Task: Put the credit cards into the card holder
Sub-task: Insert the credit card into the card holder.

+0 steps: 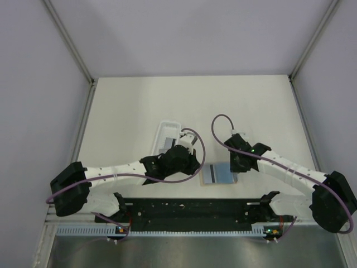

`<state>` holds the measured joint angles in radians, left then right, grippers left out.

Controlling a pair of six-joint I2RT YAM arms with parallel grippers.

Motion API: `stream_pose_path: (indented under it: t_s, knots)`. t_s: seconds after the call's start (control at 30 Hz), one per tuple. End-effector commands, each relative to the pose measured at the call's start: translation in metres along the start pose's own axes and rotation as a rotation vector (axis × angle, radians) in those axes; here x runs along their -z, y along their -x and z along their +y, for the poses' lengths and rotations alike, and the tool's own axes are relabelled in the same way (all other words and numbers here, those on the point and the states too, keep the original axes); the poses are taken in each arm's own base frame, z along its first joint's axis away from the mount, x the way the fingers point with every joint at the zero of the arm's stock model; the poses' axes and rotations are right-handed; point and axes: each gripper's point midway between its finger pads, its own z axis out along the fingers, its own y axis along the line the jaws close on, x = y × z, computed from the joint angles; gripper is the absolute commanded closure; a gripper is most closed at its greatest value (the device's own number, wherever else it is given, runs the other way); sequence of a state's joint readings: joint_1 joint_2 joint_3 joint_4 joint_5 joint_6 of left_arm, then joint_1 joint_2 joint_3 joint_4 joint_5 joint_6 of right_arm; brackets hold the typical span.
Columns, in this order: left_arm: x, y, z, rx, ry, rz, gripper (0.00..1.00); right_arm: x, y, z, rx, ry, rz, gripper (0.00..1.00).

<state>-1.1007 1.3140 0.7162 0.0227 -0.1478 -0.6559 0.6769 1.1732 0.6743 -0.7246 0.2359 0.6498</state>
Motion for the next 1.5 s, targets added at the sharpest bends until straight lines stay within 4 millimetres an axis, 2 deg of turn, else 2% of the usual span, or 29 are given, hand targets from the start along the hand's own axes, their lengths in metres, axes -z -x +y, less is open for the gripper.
stream_pose_path:
  t_s: [0.0, 0.43, 0.53, 0.63, 0.73, 0.8, 0.9, 1.03, 1.23, 1.47]
  knots:
    - [0.0, 0.01, -0.007, 0.011, -0.025, -0.044, 1.0, 0.005, 0.011, 0.004, -0.013, 0.018, -0.06, 0.8]
    - [0.0, 0.009, -0.007, 0.012, -0.026, -0.04, 1.0, 0.005, 0.01, 0.001, -0.017, 0.012, -0.068, 0.82]
    - [0.0, 0.01, -0.008, 0.012, -0.025, -0.042, 1.0, 0.004, 0.008, 0.001, -0.014, 0.01, -0.062, 0.87]
    - [0.0, 0.01, -0.009, 0.012, -0.027, -0.042, 1.0, 0.004, 0.008, 0.001, -0.014, 0.013, -0.06, 1.0]
    - [-0.001, 0.01, -0.008, 0.002, -0.021, -0.039, 1.0, 0.006, 0.009, 0.002, -0.022, 0.022, -0.068, 1.0]
    - [-0.002, 0.012, -0.009, -0.009, -0.02, -0.044, 0.93, 0.01, 0.012, 0.003, -0.027, 0.03, -0.083, 1.0]
    - [-0.005, 0.014, -0.012, -0.028, -0.019, -0.054, 0.87, 0.016, 0.015, 0.003, -0.035, 0.036, -0.091, 1.0]
    - [-0.017, 0.013, -0.025, -0.042, -0.053, -0.052, 0.86, 0.019, 0.013, 0.006, -0.034, 0.057, -0.083, 1.0]
    - [-0.038, 0.01, -0.054, -0.054, -0.123, -0.064, 0.99, 0.012, 0.004, 0.0, -0.036, 0.03, -0.061, 1.0]
    - [-0.066, -0.005, -0.08, -0.054, -0.175, -0.029, 1.0, 0.01, 0.002, 0.0, -0.045, 0.03, -0.052, 1.0]
